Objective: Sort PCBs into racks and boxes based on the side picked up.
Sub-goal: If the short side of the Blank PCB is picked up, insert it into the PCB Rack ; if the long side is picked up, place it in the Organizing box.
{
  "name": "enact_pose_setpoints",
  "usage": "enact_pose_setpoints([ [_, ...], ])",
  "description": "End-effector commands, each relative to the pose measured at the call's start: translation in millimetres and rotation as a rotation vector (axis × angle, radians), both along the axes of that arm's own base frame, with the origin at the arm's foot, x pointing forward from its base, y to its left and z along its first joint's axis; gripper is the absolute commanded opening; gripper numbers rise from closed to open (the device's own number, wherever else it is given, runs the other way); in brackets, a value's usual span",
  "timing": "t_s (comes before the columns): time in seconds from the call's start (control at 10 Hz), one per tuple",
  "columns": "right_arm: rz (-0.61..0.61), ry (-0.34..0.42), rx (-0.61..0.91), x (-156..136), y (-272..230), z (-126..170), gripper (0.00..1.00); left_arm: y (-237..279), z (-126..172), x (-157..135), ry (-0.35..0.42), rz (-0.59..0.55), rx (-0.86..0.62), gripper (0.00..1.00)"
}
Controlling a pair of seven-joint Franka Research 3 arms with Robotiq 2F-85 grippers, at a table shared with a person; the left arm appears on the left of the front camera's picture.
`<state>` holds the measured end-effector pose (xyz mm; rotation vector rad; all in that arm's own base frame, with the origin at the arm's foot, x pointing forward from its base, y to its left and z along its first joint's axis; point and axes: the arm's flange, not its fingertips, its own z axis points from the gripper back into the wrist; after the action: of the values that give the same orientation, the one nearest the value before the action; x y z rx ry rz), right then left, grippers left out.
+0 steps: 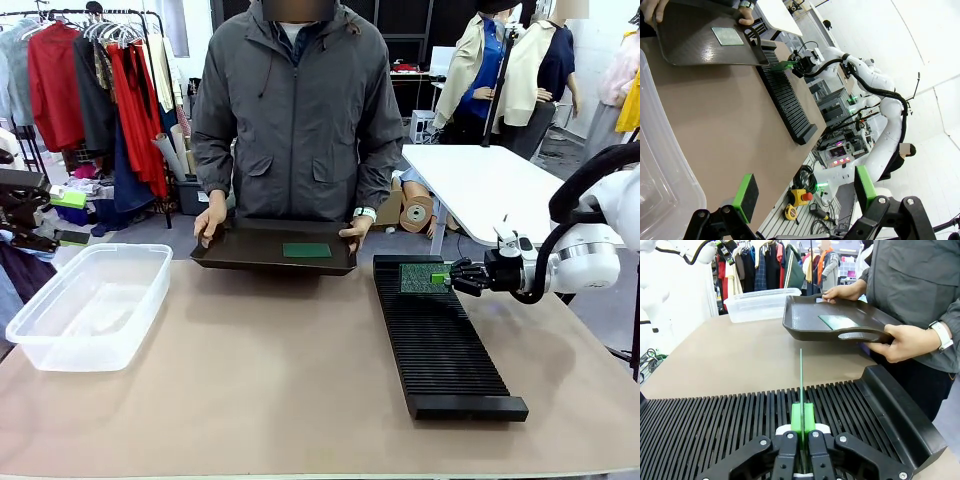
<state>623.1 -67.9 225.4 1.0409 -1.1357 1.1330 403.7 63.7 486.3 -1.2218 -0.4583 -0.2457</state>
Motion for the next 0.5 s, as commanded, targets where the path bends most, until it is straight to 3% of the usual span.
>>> enact_pose_setpoints([
  [0.0,0.008,-0.005,0.009,-0.4,1.1,3.0,0.0,0.3,1.9,-2.1,0.004,-0.004,0.001,1.0],
  [0.4,0.039,0.005,0.04,5.4,1.2,-2.4,0.0,0.3,1.9,-2.1,0.004,-0.004,0.001,1.0],
])
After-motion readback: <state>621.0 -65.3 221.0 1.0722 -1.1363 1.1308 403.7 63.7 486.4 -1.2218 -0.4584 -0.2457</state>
